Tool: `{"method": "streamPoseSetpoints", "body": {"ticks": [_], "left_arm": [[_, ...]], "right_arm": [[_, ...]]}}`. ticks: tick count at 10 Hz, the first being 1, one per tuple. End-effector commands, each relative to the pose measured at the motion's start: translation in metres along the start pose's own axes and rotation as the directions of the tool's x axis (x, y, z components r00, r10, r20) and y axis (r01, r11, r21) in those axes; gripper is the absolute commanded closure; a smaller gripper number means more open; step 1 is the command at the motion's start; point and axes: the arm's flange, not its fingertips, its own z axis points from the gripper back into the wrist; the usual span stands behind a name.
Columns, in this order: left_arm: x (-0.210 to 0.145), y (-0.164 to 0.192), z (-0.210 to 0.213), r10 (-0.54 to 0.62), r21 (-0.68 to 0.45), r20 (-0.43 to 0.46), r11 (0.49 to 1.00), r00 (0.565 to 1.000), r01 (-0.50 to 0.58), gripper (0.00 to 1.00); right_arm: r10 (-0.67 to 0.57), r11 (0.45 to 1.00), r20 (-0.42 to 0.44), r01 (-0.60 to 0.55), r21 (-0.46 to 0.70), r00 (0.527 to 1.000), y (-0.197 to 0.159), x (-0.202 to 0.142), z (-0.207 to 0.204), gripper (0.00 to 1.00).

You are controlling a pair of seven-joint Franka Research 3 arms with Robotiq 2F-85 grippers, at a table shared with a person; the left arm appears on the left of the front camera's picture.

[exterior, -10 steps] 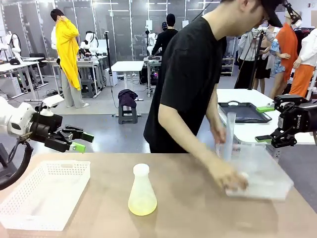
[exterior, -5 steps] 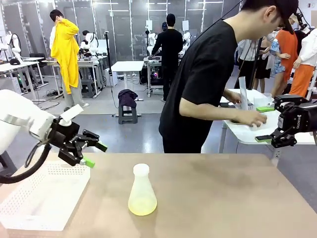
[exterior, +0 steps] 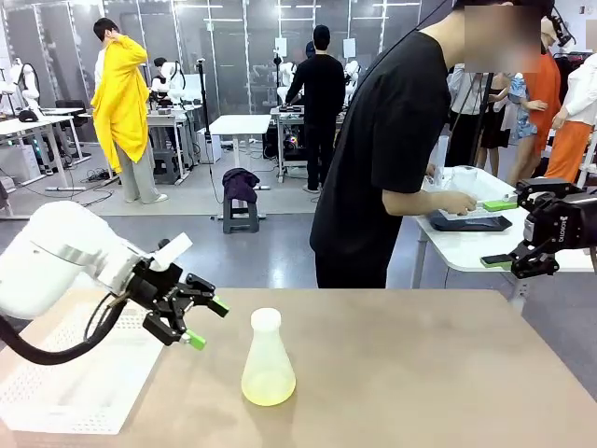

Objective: Prepare the solutions needed for the experiment.
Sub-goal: When the human places the Big flask in the center of the table, pick up the Big flask and place it in the left Organizing basket.

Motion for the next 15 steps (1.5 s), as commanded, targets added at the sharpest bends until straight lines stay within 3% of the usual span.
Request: {"method": "streamPoseSetpoints", "body": {"ticks": [1, 2, 3, 6, 8, 11, 15], "left_arm": [[0.0, 0.01, -0.013, 0.014, 0.0, -0.021, 1.0, 1.0, -0.014, 0.0], [0.001, 0.009, -0.008, 0.07, 0.009, -0.071, 0.998, 0.995, -0.069, 0.0], [-0.002, 0.001, -0.01, 0.003, -0.008, -0.008, 1.0, 1.0, -0.003, 0.0], [-0.004, 0.002, -0.012, 0.024, -0.005, -0.021, 1.0, 1.0, -0.024, 0.0], [-0.008, 0.018, -0.037, 0.056, -0.041, 0.053, 0.998, 0.997, -0.054, 0.0], [-0.014, 0.029, -0.045, 0.064, 0.0, 0.175, 0.998, 0.982, -0.065, 0.0], [-0.009, 0.036, -0.05, 0.091, 0.01, 0.143, 0.996, 0.986, -0.093, 0.0]], "right_arm": [[0.013, 1.0, -0.005, -0.014, -0.003, 1.0, 0.001, 0.001, 0.001, 0.0], [0.013, 1.0, -0.005, -0.014, -0.003, 1.0, 0.001, 0.001, 0.001, 0.0], [0.013, 1.0, -0.005, -0.014, -0.003, 1.0, 0.001, 0.001, 0.001, 0.0], [0.013, 1.0, -0.005, -0.014, -0.003, 1.0, 0.001, 0.001, 0.001, 0.0], [0.013, 1.0, -0.005, -0.014, -0.003, 1.0, 0.001, 0.001, 0.001, 0.0], [0.013, 1.0, -0.005, -0.014, -0.003, 1.0, 0.001, 0.001, 0.001, 0.0], [0.013, 1.0, -0.005, -0.014, -0.003, 1.0, 0.001, 0.001, 0.001, 0.0]]}}
